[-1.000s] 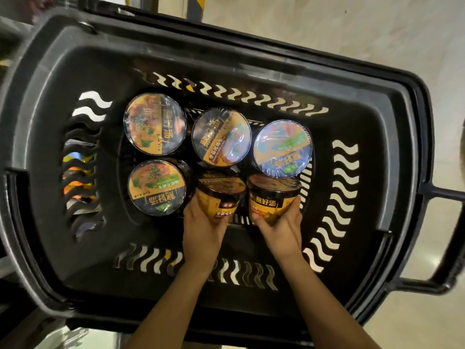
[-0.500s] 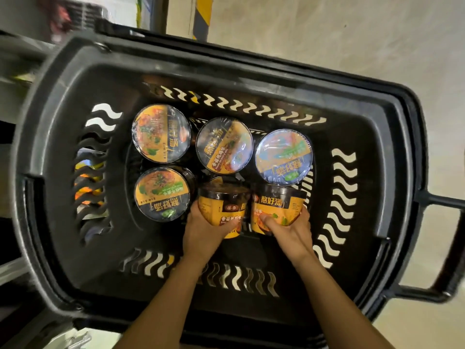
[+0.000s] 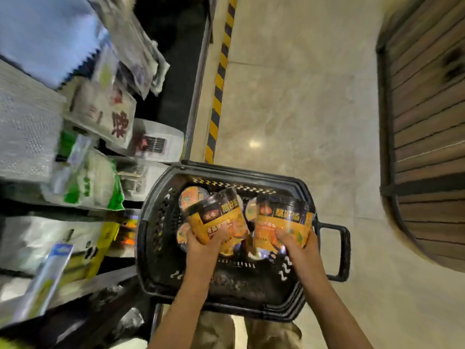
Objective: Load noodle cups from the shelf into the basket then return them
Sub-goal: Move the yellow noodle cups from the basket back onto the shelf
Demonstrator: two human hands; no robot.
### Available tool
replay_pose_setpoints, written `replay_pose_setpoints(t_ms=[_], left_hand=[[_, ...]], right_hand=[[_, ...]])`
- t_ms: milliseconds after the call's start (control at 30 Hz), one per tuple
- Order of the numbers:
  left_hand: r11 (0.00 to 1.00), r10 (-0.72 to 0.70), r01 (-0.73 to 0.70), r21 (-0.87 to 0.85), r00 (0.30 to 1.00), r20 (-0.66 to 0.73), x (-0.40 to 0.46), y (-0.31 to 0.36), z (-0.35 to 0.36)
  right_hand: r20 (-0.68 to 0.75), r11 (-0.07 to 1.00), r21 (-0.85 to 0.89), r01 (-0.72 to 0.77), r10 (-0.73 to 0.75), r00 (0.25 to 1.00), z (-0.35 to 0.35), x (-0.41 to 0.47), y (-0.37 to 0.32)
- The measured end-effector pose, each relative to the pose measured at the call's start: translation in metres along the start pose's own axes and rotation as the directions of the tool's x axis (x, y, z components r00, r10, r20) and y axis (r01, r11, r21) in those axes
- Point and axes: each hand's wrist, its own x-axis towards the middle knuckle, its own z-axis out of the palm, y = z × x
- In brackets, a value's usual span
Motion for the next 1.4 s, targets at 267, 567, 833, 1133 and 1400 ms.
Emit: replay_pose_setpoints(t_ms=[267,567,833,1133,1400], left_hand=[[0.924,0.276,-0.235,-0.301,0.956,0.100,-0.156,0.122,-0.046],[0.736,0.448,-0.456,-0.500,0.882,-0.146,-0.306,0.155,-0.093],[0.481,0.412,-0.679,-0.554,0.733,-0.541,-0.432,0.094,-0.134],[0.348,0.257,-0.836,-0.424,0.520,-0.814,-0.544,-0.002,-0.207],[0.395,0.238,-0.894,-0.211,0.322,-0.916,-0.613,-0.064,-0.279]], right_hand=[[0.066,0.944,0.291,0.156,-0.182,0.981,-0.035,-0.130,-0.119],[0.254,0.869,0.344,0.355,-0.450,0.856,-0.063,-0.230,-0.188],[0.577,0.864,0.331,0.379,-0.503,0.643,-0.057,-0.306,-0.189],[0.869,0.875,0.246,0.417,-0.389,0.305,-0.013,-0.426,-0.143],[0.930,0.837,0.288,0.466,-0.360,0.072,0.050,-0.522,-0.085]])
